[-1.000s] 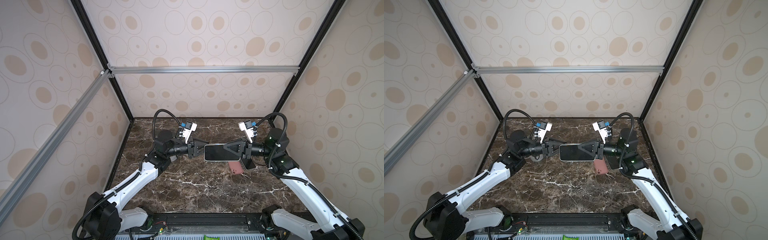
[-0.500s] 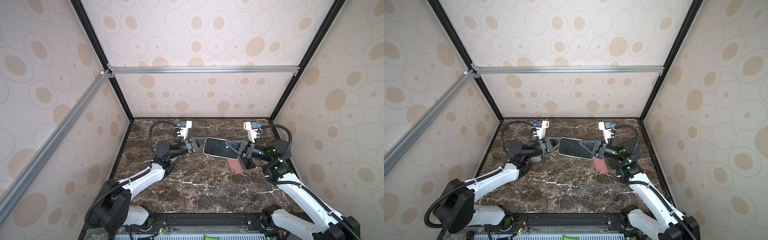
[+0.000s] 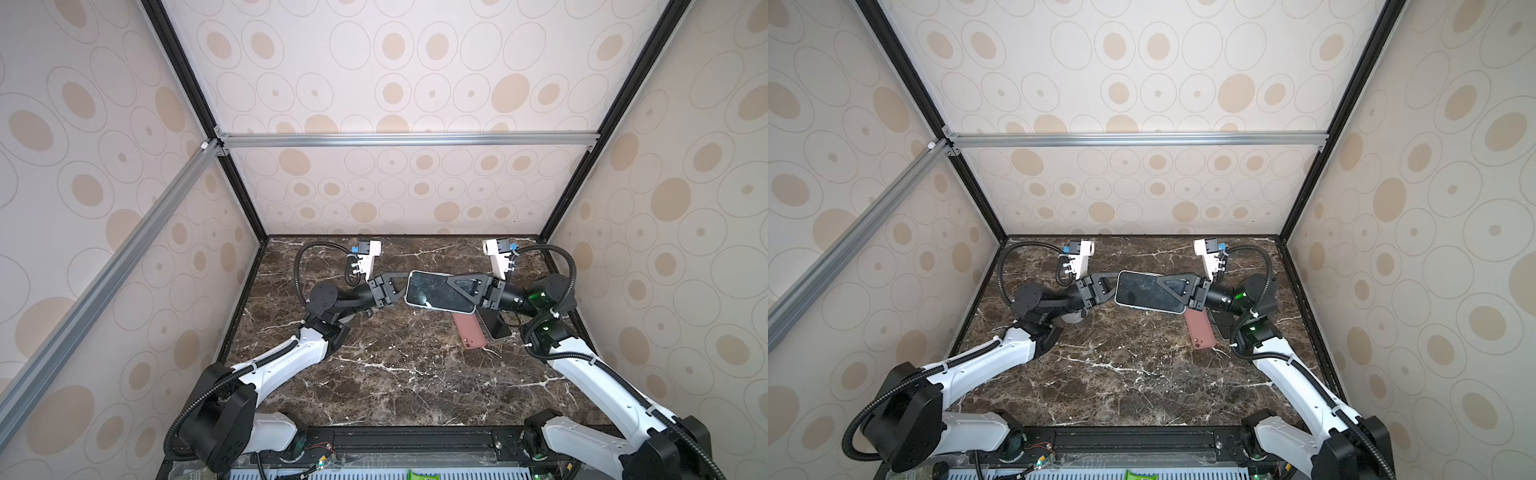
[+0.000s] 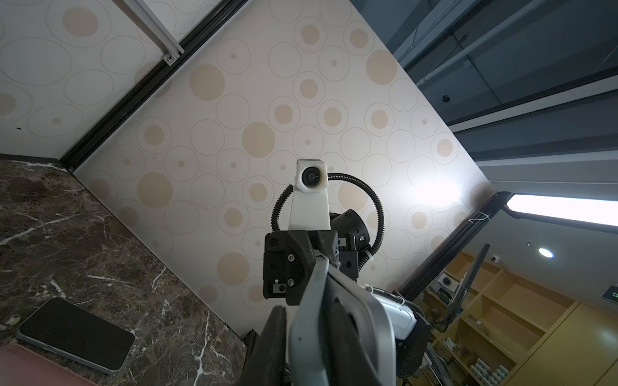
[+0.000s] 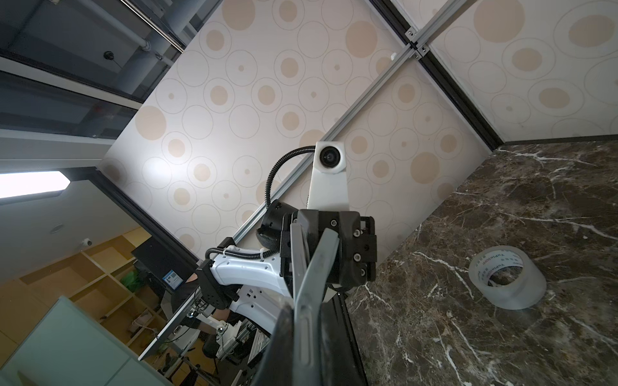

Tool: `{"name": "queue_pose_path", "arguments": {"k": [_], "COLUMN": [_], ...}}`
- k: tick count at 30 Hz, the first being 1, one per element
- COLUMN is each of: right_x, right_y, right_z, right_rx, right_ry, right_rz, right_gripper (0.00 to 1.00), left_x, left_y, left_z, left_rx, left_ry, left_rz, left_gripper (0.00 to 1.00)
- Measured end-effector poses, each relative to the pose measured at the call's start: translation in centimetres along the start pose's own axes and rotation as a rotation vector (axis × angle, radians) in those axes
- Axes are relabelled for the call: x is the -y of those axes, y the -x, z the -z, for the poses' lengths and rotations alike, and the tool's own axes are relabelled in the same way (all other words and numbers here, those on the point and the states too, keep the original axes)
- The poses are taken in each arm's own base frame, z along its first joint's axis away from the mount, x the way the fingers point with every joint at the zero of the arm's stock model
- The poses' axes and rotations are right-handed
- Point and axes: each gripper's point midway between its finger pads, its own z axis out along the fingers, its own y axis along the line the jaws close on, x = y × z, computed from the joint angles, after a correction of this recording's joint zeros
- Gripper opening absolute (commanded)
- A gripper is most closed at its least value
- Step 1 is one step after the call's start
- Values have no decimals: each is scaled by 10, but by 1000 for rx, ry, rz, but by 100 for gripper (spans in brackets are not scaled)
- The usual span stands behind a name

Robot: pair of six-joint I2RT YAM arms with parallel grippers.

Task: Take the phone out of the phone case
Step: Remove the phone case from the phone.

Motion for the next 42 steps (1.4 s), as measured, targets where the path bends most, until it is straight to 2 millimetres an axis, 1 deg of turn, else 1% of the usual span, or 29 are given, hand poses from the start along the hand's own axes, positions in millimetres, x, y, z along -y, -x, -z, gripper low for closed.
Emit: {"name": "queue_pose_path", "arguments": {"k": [3,5,6,10,13,17,21,24,26,29,32,35,37,39,42], "right_x": [3,5,6,14,17,25,42,50,54,64,86,119,139,155,170], "right_y": [2,3,3,1,-3,-12,-15,-15,-13,-13,-17,-25,-37,-51,-65], "right_z": [-3,-5,-6,-6,-2,2,7,9,11,15,24,37,47,53,59], "right_rx": [-6,-9,-10,-8,-4,4,26,48,68,97,139,179,183,170,153], "right_ry": [-1,-2,-1,-32,-71,-113,-164,-198,-218,-257,-330,-439,-506,-554,-598], "right_rz": [-6,-4,1,0,6,5,1,14,25,20,-3,-51,-85,-119,-156], "right_gripper": [0,0,0,0,1,15,28,33,35,37,39,40,40,40,40], "left_x": [-1,-2,-3,-12,-21,-31,-36,-39,-41,-48,-53,-54,-58,-61,-63], "left_y": [2,5,6,5,0,-8,-14,-18,-21,-27,-38,-61,-74,-83,-89], "left_z": [1,1,1,2,4,6,8,12,16,19,20,22,27,29,32], "left_rx": [16,37,46,64,50,20,8,2,-5,-22,-58,-147,-188,-215,-233], "left_ry": [5,3,0,15,48,88,97,101,98,94,77,39,25,11,-7], "left_rz": [-3,-4,-2,5,-5,-14,10,46,76,124,169,214,247,265,268], "left_gripper": [15,7,0,0,0,0,0,0,0,0,0,0,0,0,0]}}
